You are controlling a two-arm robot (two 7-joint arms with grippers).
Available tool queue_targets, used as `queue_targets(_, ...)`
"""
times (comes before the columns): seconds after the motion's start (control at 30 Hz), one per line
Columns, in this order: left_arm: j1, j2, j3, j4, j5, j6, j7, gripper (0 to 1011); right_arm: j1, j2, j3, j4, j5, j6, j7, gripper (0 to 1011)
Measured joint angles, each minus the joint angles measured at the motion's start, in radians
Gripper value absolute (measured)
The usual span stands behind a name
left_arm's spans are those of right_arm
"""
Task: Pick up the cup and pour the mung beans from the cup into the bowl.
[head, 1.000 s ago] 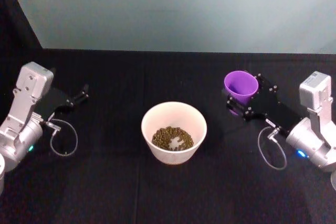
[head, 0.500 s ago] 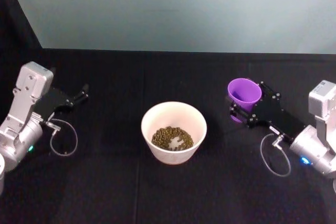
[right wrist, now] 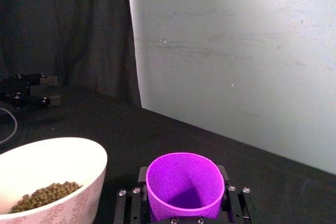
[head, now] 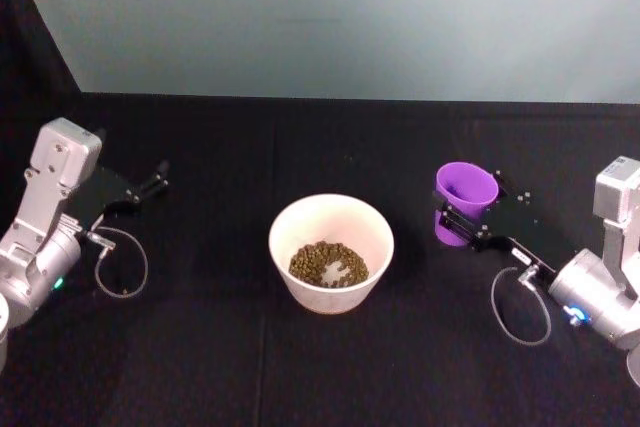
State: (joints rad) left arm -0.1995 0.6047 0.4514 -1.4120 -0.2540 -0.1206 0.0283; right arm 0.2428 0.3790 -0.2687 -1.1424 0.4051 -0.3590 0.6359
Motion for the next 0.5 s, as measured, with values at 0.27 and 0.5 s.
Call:
queue_targets(0.27, 0.000, 0.000, 0.000, 0.000, 0.000, 0.000, 0.000, 1000, 0.010, -0.009, -0.011, 0.040, 0.017, -0.002, 0.015, 749)
queue_targets(0.5, 0.000, 0.000, 0.000, 0.000, 0.000, 0.000, 0.000, 1000, 0.014, -0.008, -0.018, 0.051, 0.019, -0.006, 0.019, 749)
